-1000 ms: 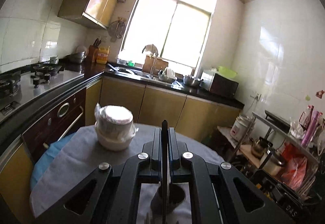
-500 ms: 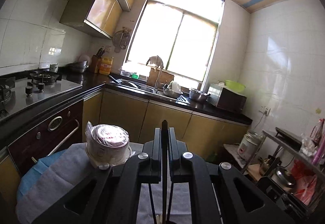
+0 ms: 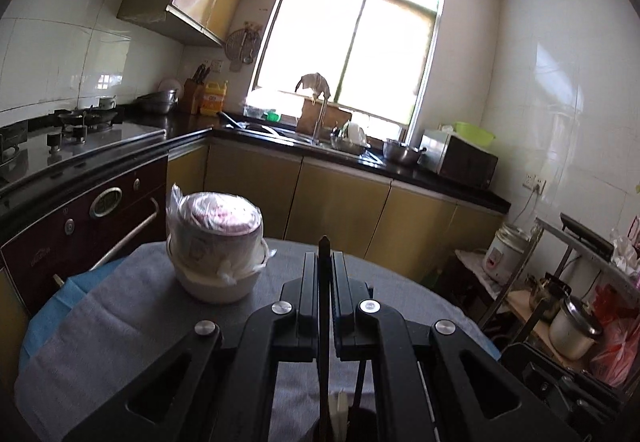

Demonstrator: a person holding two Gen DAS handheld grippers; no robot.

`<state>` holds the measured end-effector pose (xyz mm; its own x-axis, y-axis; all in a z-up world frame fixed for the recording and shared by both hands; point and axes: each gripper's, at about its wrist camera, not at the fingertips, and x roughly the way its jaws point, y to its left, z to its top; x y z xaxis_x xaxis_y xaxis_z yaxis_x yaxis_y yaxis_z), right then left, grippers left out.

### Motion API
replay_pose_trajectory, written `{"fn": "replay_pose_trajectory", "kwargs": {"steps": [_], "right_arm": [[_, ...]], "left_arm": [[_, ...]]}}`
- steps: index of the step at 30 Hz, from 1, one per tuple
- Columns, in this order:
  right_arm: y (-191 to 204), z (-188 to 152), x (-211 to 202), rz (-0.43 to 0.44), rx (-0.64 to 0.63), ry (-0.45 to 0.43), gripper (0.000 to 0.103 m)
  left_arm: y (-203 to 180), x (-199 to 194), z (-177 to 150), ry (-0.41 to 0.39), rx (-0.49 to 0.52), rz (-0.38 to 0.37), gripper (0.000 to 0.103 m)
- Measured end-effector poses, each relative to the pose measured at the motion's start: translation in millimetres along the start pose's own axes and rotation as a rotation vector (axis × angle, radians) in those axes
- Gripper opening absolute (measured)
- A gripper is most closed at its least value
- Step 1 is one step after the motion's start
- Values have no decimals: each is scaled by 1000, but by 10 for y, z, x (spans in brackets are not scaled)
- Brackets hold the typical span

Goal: Organize utensils
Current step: 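Lower the chopsticks into the black holder and open both tools, then move both open tools back over the chopsticks lying beside the holder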

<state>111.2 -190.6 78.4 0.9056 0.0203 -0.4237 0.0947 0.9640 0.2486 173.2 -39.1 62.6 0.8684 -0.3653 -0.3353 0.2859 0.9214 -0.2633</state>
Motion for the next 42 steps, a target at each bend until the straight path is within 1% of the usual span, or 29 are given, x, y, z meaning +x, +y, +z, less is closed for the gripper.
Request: {"fn": "replay_pose_trajectory", "kwargs": {"steps": [3,4,5,6,7,8,9,11,12,13,15,17,19,22,24,29,33,42], "right_arm": [[-25,-39,-21,24,22,43,7],[-49,-43,-42,40,39,60,7],[-78,-52,-79,55,56,74,10],[-115,-60,-134,65,70,82,22],[-159,-79,-209,66,81,80,29],[-198,-98,-276,67,92,72,40],[-241,-127,-356,70,106,59,50],[-349,-227,-545,89,133,28,50],[-406,-309,-631,87,142,26,50],[-456,-393,-700,76,151,29,50],[-541,-552,-795,74,177,43,50],[-612,-761,-844,77,201,85,50],[-647,-965,-861,70,220,132,50],[-661,-1243,-842,60,224,198,50],[-650,-1396,-822,66,233,233,50],[-533,-1566,-766,80,207,285,50],[-511,-1597,-791,78,193,287,50],[-684,-1696,-823,72,253,303,50]], "left_arm": [[2,-128,-39,29,40,-27,6],[3,-172,-34,37,56,-38,9],[12,-233,-37,49,76,-48,18],[32,-313,-45,60,99,-42,24],[53,-389,-58,64,115,-32,38],[101,-507,-86,64,126,-31,49],[150,-597,-107,64,127,-34,52],[255,-783,-212,90,141,-19,54],[299,-850,-275,110,146,-5,55],[353,-914,-355,139,141,10,58],[447,-1013,-541,208,119,30,59],[491,-1100,-774,283,115,69,59],[514,-1162,-962,341,118,89,59],[475,-1255,-1250,436,106,91,60],[413,-1295,-1369,462,114,78,60],[294,-1397,-1517,478,144,93,61],[243,-1466,-1527,460,180,133,61],[252,-1462,-1590,457,211,198,61]]}}
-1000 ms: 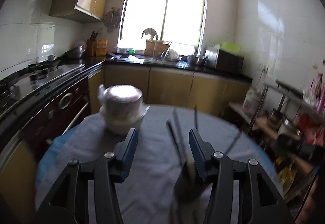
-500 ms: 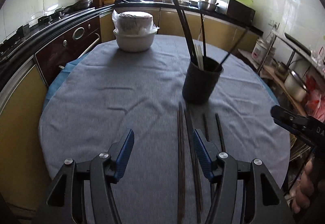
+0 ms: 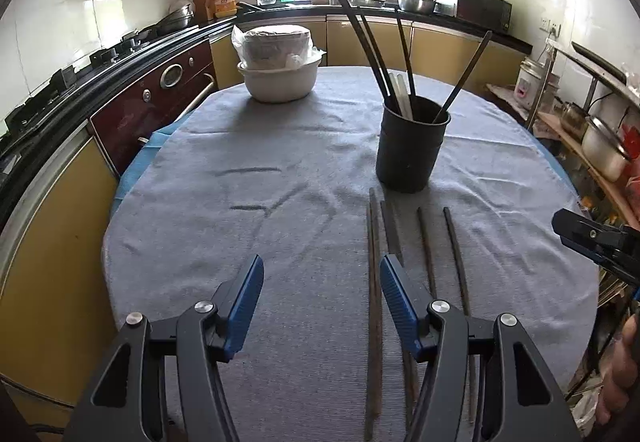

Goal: Organize utensils
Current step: 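Move both open tools back over the chopsticks lying beside the holder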

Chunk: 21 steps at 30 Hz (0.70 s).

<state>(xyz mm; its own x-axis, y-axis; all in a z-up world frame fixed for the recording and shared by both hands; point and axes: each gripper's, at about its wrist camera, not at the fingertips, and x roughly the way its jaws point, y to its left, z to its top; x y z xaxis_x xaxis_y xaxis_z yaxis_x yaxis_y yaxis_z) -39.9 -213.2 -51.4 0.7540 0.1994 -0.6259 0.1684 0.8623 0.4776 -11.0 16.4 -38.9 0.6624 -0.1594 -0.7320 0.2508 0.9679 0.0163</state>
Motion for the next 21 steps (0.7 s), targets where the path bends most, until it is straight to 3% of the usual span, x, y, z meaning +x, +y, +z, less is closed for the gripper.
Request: {"fn": "replay_pose_trajectory", "kwargs": {"steps": [12,21], "right_arm": [[-6,-96,170,26,13,56,50],[15,-131,296,17,6,90,50]], "left_arm": [[26,135,-36,41,9,41,61],[118,283,-96,92,-9,32,62]]}}
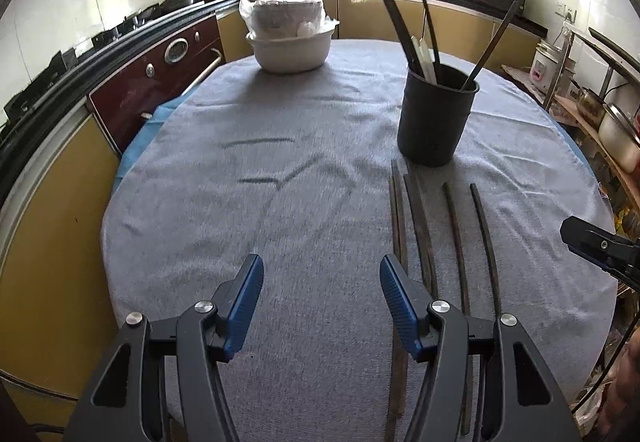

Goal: Organize utensils
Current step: 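Move both open tools back over the chopsticks lying beside the holder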

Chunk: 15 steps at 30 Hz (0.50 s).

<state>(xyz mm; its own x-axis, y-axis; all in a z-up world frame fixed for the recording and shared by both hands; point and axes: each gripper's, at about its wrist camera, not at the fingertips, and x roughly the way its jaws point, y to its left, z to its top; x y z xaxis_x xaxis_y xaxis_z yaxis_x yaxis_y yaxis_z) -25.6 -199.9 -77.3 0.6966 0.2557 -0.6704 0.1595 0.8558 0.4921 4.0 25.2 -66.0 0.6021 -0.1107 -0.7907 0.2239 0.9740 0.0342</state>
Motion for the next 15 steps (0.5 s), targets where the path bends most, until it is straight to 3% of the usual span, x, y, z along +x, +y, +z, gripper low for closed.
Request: {"fn": "replay_pose_trajectory", "kwargs": {"steps": [15], "right_arm": [[14,-108,238,-19,-13,65,47]], "left_arm": [[122,275,-54,92,-44,-50,62]]}}
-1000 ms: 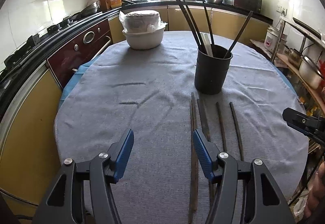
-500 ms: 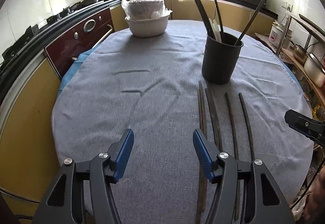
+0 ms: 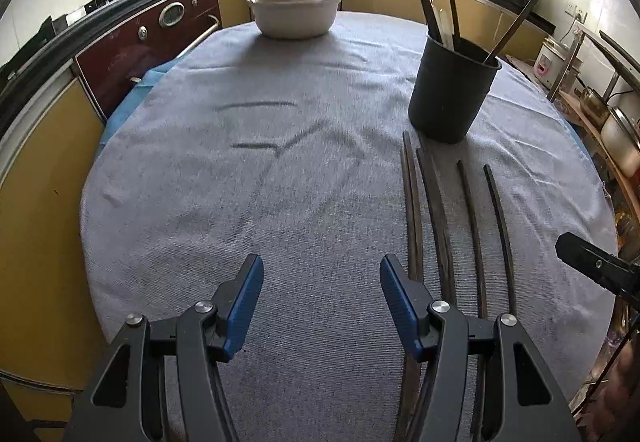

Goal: Organize utensils
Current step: 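Move both open tools back over the chopsticks lying beside the holder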

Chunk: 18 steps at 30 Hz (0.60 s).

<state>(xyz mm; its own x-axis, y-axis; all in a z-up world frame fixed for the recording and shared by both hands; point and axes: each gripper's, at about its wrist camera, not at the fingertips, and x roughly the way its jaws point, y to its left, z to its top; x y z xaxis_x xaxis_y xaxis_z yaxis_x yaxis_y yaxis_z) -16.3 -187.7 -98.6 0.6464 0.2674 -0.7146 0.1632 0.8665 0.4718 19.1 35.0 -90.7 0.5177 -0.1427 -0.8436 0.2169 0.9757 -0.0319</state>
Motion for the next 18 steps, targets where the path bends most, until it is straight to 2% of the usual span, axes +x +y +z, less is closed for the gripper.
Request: {"fn": "replay_pose_trajectory", "kwargs": {"steps": [9,18], "right_arm": [[-86,-14,96,6,33,20,47],[-148,-12,153,13,54,27,47]], "left_arm": [[-79,187,44,37,42,-35,62],[-186,385,235,51,76,-67,62]]}}
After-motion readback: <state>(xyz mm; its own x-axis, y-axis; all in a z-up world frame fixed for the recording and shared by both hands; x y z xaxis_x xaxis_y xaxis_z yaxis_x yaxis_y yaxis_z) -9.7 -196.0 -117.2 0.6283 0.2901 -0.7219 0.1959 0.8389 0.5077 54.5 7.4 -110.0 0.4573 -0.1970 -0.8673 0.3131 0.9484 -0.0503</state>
